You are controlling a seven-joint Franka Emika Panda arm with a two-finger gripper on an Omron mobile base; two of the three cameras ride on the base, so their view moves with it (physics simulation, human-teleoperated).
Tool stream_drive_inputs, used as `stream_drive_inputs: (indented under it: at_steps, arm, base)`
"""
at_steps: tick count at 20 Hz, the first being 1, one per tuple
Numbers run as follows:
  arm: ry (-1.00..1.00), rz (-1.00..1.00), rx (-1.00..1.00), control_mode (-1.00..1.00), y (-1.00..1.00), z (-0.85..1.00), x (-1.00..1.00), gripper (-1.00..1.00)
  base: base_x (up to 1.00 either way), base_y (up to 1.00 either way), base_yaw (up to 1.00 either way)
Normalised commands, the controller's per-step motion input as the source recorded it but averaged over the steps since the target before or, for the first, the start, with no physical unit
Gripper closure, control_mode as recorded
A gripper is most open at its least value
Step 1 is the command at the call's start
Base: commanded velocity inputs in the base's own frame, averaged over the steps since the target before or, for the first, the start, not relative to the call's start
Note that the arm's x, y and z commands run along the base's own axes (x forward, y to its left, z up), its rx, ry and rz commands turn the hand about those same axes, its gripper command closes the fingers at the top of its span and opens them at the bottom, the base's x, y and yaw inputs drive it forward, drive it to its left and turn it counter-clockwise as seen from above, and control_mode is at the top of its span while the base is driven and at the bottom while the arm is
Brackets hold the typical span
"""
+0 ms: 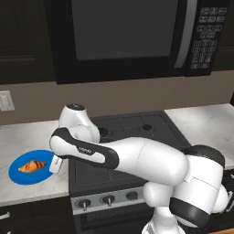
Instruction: Pick the croissant and place it on the pan. Then turn on the stove to warm the croissant.
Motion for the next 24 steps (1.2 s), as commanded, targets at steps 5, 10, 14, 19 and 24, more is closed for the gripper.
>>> stream_drive_inputs:
  at_steps: [5,10,14,19,24]
  arm:
    - [-0.04,0.01,-0.01,-1.0,0.24,-0.3,0.15,-1.0]
    - [-0.07,-0.01,-0.03,-1.0,0.02,-0.17,0.21,-1.0]
    - [-0.02,-0.02,-0.05,-1.0,0.0,-0.02,0.18,-1.0]
    - [-0.01,0.0,-0.01,-1.0,0.08,0.0,0.01,-1.0]
    - [-0.03,0.0,0.0,-1.0,0.01,-0.05,0.01,-1.0]
  base:
    - [0.0,0.0,0.0]
    - [0.0,0.0,0.0]
    - [0.0,0.0,0.0]
    - [0.0,0.0,0.0]
    - [0.0,0.0,0.0]
